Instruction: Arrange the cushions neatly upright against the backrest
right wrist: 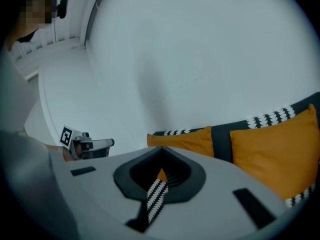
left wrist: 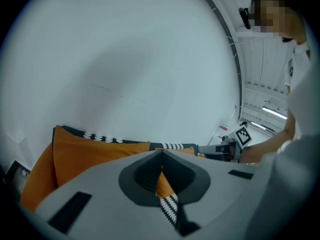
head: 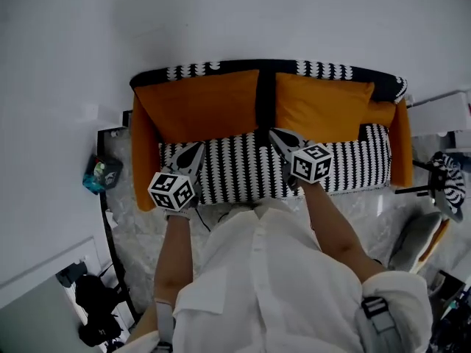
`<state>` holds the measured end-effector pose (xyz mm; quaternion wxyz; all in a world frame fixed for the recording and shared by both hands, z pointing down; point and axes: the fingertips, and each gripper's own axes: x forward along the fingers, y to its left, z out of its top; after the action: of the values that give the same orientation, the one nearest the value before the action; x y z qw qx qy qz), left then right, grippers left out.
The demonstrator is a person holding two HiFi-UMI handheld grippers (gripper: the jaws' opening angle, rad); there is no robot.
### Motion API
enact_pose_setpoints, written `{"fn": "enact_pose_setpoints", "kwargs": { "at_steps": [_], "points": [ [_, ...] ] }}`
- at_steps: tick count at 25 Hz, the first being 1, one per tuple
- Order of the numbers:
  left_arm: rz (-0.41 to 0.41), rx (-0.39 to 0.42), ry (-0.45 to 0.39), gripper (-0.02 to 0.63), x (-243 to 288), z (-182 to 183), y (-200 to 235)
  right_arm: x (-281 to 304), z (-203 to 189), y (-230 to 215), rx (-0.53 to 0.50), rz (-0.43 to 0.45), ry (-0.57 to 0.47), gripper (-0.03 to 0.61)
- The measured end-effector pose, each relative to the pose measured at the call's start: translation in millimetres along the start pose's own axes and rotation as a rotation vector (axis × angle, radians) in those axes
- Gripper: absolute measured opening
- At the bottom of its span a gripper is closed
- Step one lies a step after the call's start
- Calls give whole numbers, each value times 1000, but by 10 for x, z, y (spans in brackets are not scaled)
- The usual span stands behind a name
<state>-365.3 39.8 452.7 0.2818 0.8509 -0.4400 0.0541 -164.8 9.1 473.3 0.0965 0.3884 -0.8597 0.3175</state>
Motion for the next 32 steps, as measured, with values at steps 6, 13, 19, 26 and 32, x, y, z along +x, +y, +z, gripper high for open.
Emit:
{"fn": "enact_pose_setpoints", "kwargs": {
  "at_steps": [6, 13, 19, 26, 32],
  "points": [
    [-112, -23, -36, 14, 98, -82, -275, -526, -249, 74, -44, -85, 3, 8],
    [-196, -26, -10, 14, 407, -208, -683, -1152, -476, -296, -48, -222, 17, 8],
    [-239, -4, 29, 15, 925, -268, -1098, -1682, -250, -994, -31, -319, -46, 8],
    [-160, 14, 87, 15, 1799, -410, -1599, -2256, -48, -2228, -95, -334, 5, 8],
    [-94, 48, 158, 16, 2614, -471, -2004, -2359, 215, -3271, -250, -258, 144, 11]
  ]
}}
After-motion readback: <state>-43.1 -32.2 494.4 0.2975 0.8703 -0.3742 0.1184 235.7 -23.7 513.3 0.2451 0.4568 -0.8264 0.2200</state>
